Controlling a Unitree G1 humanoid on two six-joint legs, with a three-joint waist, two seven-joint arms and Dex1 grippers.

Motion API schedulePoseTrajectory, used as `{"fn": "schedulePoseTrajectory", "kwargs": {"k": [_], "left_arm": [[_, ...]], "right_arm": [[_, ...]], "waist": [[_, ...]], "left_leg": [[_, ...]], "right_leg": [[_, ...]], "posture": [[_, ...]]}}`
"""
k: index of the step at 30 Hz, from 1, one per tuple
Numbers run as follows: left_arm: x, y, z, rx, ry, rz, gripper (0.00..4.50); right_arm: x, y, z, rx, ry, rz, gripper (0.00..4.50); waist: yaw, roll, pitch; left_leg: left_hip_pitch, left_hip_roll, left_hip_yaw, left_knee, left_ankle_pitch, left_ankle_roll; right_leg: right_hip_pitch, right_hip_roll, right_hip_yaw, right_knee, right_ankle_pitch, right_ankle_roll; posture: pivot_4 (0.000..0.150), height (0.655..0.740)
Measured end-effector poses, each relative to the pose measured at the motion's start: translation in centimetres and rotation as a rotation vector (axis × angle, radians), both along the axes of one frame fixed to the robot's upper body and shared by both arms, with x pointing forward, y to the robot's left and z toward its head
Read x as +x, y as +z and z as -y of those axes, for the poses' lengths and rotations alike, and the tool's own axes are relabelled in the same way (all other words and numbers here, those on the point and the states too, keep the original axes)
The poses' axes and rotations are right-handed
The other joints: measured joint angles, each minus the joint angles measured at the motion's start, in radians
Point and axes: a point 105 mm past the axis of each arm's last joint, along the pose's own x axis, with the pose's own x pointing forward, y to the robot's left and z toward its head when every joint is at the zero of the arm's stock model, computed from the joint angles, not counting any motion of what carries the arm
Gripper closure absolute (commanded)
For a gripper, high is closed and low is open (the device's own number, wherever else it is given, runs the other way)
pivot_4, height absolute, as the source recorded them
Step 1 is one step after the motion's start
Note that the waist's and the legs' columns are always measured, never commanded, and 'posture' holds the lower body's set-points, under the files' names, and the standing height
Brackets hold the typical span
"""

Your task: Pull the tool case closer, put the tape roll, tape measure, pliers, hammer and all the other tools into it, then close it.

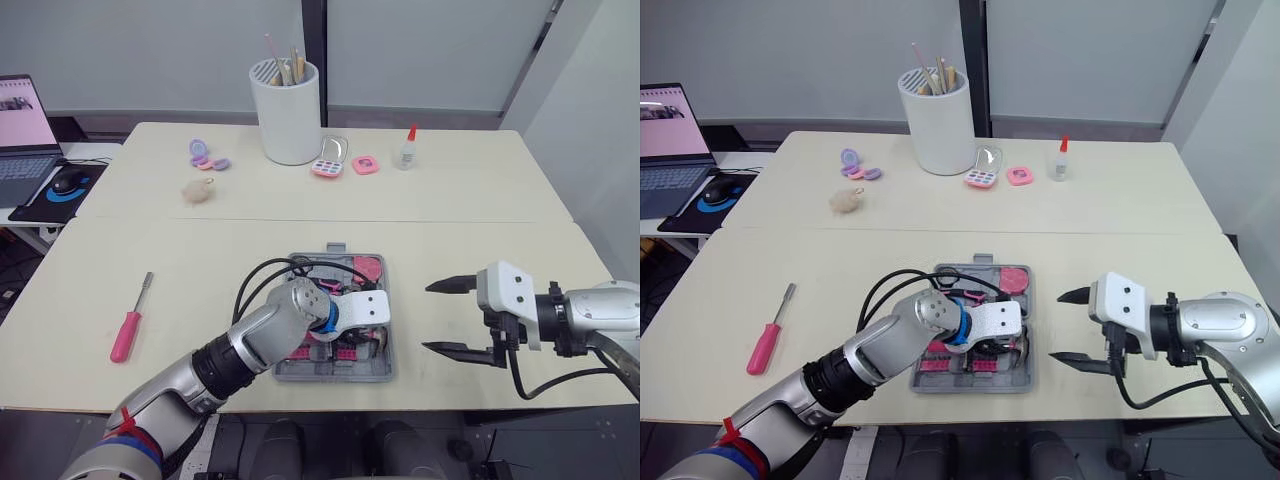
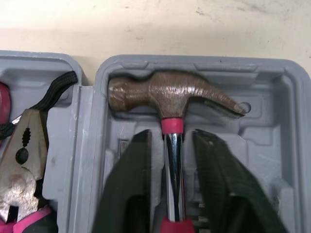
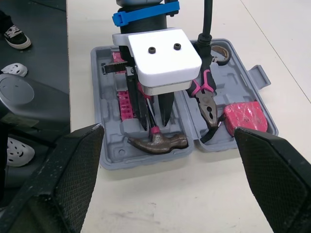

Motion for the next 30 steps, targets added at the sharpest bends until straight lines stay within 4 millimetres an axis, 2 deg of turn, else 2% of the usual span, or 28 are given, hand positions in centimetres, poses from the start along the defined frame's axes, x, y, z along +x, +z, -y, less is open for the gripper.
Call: {"fn": "schedulePoseTrajectory", "kwargs": {"k": [1, 8, 12, 15, 19, 23, 24, 30], "left_arm": [[0.0, 0.1, -0.2, 0.001, 0.0, 0.011, 1.98], [-0.2, 1.7, -2.8, -0.048, 0.012, 0.072, 1.98], [0.1, 3.5, -5.2, -0.175, -0.026, 0.171, 1.98], [0.0, 3.3, -7.0, -0.243, 0.0, 0.122, 1.98], [-0.5, 2.8, -7.8, -0.403, 0.047, 0.003, 2.85], [-0.9, 2.6, -7.7, -0.455, 0.025, -0.033, 4.26], [-0.8, 2.4, -7.7, -0.457, 0.024, -0.033, 4.48], [-0.6, 0.1, -7.9, -0.404, 0.022, -0.041, 4.48]], "right_arm": [[0.0, 0.0, 0.0, 0.0, 0.001, 0.0, 0.0], [0.4, 0.0, 0.0, 0.002, 0.006, 0.002, 0.0], [0.9, 0.3, -0.1, 0.003, 0.01, 0.017, 0.0], [1.2, 0.4, -0.2, 0.007, 0.012, 0.024, 0.0], [1.5, 0.3, -0.3, 0.015, 0.016, 0.023, 0.0], [1.6, 0.4, -0.3, 0.017, 0.018, 0.024, 0.0], [1.6, 0.4, -0.3, 0.017, 0.019, 0.023, 0.0], [1.5, 0.4, -0.3, 0.017, 0.02, 0.023, 0.0]], "waist": [[0.0, 0.0, 0.0], [-0.001, 0.0, 0.0], [-0.001, 0.0, 0.0], [0.001, 0.001, 0.0], [0.001, 0.001, 0.0], [0.002, 0.001, 0.0], [0.002, 0.001, 0.0], [0.001, 0.001, 0.0]], "left_leg": [[0.0, 0.0, 0.0, 0.0, 0.0, 0.0], [0.0, 0.002, 0.0, 0.0, 0.0, 0.0], [0.001, 0.002, 0.0, 0.0, 0.0, 0.0], [0.0, 0.002, 0.001, 0.0, 0.0, 0.0], [0.0, 0.001, 0.001, 0.0, 0.0, 0.0], [0.0, 0.001, 0.001, 0.0, 0.0, 0.0], [0.0, 0.002, 0.001, 0.0, 0.0, 0.0], [0.0, 0.002, 0.001, 0.0, 0.0, 0.0]], "right_leg": [[0.0, 0.0, 0.0, 0.0, 0.0, 0.0], [0.0, 0.0, 0.0, 0.0, 0.0, 0.0], [0.0, -0.003, 0.0, 0.0, 0.001, -0.002], [0.0, -0.003, 0.0, 0.0, 0.001, -0.001], [0.0, -0.004, 0.0, -0.001, 0.001, -0.001], [0.0, -0.003, -0.001, -0.001, 0.001, -0.002], [0.0, -0.003, -0.001, -0.001, 0.001, -0.001], [0.0, -0.003, 0.0, 0.0, 0.001, -0.002]], "posture": [[0.15, 0.74], [0.15, 0.74], [0.15, 0.74], [0.15, 0.74], [0.15, 0.74], [0.15, 0.74], [0.15, 0.74], [0.15, 0.74]]}}
